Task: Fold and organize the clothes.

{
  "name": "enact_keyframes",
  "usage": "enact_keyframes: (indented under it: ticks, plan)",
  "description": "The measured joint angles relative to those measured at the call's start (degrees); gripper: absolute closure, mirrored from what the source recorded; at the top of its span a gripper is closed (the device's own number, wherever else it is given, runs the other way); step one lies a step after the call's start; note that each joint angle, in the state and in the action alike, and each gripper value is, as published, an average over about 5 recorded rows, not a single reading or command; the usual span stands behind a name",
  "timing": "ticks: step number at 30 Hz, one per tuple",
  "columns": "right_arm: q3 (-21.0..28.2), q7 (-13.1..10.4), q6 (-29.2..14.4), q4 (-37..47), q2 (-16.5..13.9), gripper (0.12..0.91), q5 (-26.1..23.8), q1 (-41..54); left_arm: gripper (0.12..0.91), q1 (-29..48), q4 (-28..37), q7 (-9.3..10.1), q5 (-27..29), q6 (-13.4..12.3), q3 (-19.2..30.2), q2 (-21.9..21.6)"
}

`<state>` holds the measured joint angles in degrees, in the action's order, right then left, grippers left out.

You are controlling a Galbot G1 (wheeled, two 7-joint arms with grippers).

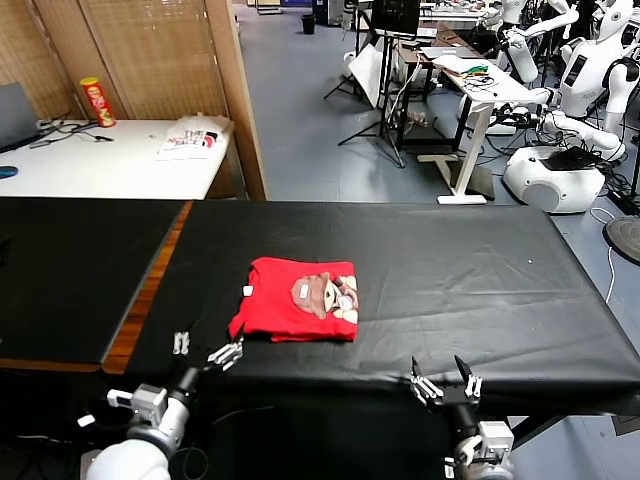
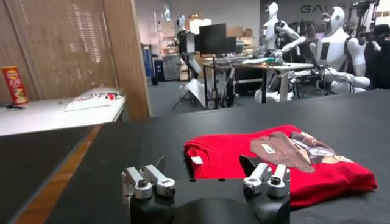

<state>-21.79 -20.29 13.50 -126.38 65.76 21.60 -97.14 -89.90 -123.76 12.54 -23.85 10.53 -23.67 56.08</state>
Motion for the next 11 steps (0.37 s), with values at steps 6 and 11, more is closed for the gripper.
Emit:
enact_keyframes:
  ticks: [6,11]
  plan:
    - [0.0,0.16,0.23,0.15,-0.28,0.227,-0.07,0.17,0.232,0.1,-0.08,0.2,-0.47,0.91,-0.13,0.2]
    - [-0.12,0.25,0.38,0.11,-0.38,0.227,-0.15,0.07,0.232,0.19,-0.13,0.04,-0.77,1.97,-0.36,0.14]
